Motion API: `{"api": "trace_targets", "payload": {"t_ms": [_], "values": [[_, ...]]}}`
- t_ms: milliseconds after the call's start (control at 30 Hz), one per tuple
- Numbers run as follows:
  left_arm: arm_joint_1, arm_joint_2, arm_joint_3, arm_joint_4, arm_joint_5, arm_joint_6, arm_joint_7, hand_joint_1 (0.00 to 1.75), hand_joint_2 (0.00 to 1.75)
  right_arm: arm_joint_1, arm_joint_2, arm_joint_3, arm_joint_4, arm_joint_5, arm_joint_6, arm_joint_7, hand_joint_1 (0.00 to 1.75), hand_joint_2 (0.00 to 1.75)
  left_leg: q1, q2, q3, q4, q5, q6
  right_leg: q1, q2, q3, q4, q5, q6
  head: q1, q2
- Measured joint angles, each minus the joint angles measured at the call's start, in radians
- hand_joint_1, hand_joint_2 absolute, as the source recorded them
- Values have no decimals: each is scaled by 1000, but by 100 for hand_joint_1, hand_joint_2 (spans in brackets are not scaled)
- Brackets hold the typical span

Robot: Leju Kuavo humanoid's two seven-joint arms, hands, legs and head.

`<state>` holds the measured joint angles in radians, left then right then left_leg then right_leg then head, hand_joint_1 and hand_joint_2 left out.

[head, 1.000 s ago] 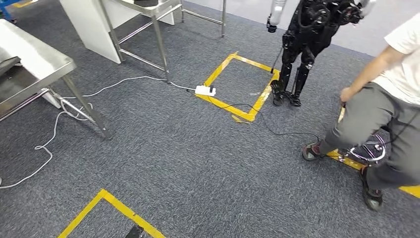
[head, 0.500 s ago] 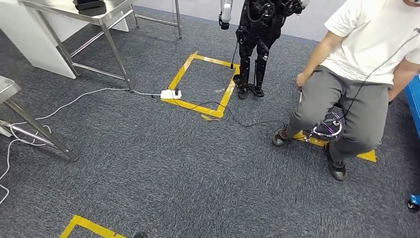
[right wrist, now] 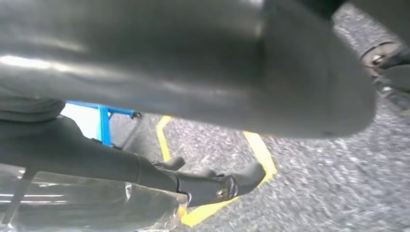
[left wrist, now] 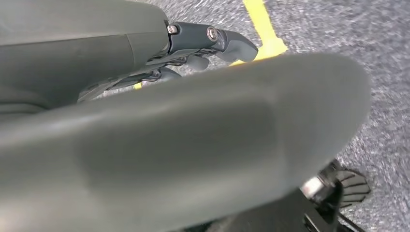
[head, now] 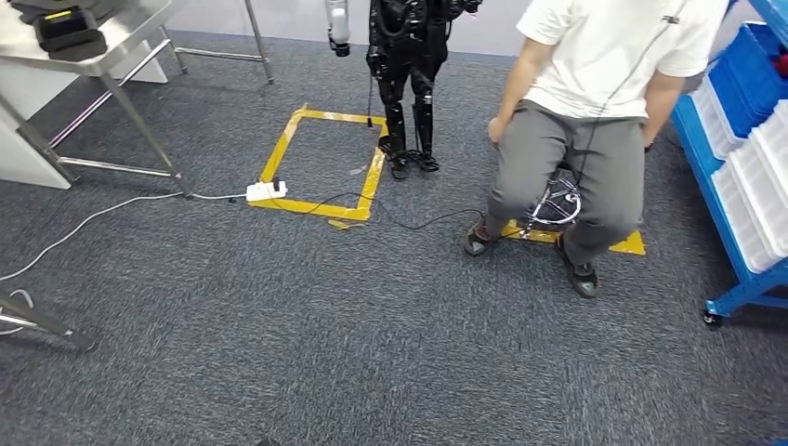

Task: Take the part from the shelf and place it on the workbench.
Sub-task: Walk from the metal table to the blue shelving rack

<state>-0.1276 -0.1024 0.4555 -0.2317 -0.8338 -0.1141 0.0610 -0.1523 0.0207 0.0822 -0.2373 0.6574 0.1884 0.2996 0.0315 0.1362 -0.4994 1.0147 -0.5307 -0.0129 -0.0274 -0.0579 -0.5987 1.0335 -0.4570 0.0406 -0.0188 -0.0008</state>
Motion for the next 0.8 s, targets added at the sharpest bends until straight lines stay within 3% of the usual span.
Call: {"api": "trace_targets", "payload": {"t_ms": [67, 133, 200, 233, 267, 333, 400, 467, 533, 567, 633, 700, 733, 767, 800], "values": [[-1, 0, -5, 0, -1, 0, -2, 0, 0, 2, -4, 0, 0, 0, 0, 0, 0, 0, 8, -47, -12, 45, -38, -7, -6, 26, 7, -8, 5, -21, -5, 0], [2, 2, -6, 1, -2, 0, -2, 0, 0, 3, -4, -1, 0, 2, 0, 0, 0, 0, 7, -115, -69, 171, -109, -3, -4, 50, 8, -12, 9, -35, -11, 0], [8, 3, -6, 3, -2, -1, -2, 0, 0, 3, -2, -1, 0, 3, 0, 0, 0, 0, 4, -136, -131, 280, -145, 4, 4, 81, 6, -13, 11, -41, -13, 0], [10, 3, -7, 3, -3, -1, -2, 0, 0, 4, -1, -1, 0, 3, 0, 0, 0, 0, 2, -139, -141, 287, -135, 9, 8, 96, 5, -12, 13, -42, -14, 0], [11, 4, -7, 4, -3, -1, -2, 0, 0, 6, -1, -1, 0, 3, 0, 0, 0, 0, 1, -142, -130, 252, -105, 14, 10, 112, 4, -12, 15, -42, -13, 0], [11, 5, -8, 4, -3, -1, -2, 0, 0, 9, -1, -1, 0, 3, 0, 0, 0, 0, -1, -174, -73, 118, -34, 24, 13, 138, 3, -11, 20, -36, -14, 0], [9, 7, -8, 4, -3, -1, -2, 0, 0, 7, 0, -1, 0, 3, 0, 0, 0, 0, -7, -202, -36, 32, -1, 30, 19, 158, -5, -10, 21, -27, -11, 0], [7, 7, -10, 4, -3, -1, -2, 0, 0, 7, -1, -1, 0, 3, 0, 0, 0, 0, -16, -193, -34, 20, 3, 40, 24, 174, -15, -14, 22, -16, -9, 0], [5, 7, -11, 4, -3, -1, -2, 0, 0, 8, -1, -1, -1, 3, 0, 0, 0, 0, -19, -171, -30, 13, 16, 58, 24, 155, -22, 2, 17, -10, -9, 0], [5, 8, -12, 4, -3, 0, -2, 0, 0, 8, -1, -1, -1, 3, 0, 0, 0, 0, -18, -158, -29, 9, 22, 66, 23, 132, -35, 33, -1, -12, -8, 0], [8, 9, -13, 4, -3, 0, -2, 0, 0, 5, 0, -1, -1, 3, 0, 0, 0, 0, -20, -132, -30, 7, 27, 73, 21, 84, -90, 150, -62, -20, -4, 0], [10, 9, -14, 4, -3, -1, -2, 0, 0, 5, 0, -1, -1, 3, 0, 0, 0, 0, -23, -104, -34, 8, 26, 73, 17, 72, -145, 263, -108, -16, -3, 0], [10, 9, -14, 4, -3, -1, -2, 0, 0, 7, 0, -1, -1, 3, 0, 0, 0, 0, -23, -91, -35, 8, 25, 73, 17, 70, -149, 277, -111, -9, -3, 0], [10, 9, -15, 4, -3, -1, -2, 0, 0, 10, 0, -2, -1, 3, 0, 0, 0, 0, -23, -79, -36, 8, 24, 72, 17, 66, -132, 248, -99, 0, -3, 0], [10, 9, -15, 4, -3, -1, -2, 0, 0, 11, -1, -2, -1, 3, 0, 0, 0, 0, -24, -67, -34, 8, 22, 70, 17, 54, -95, 184, -78, 8, -3, 0]]}}
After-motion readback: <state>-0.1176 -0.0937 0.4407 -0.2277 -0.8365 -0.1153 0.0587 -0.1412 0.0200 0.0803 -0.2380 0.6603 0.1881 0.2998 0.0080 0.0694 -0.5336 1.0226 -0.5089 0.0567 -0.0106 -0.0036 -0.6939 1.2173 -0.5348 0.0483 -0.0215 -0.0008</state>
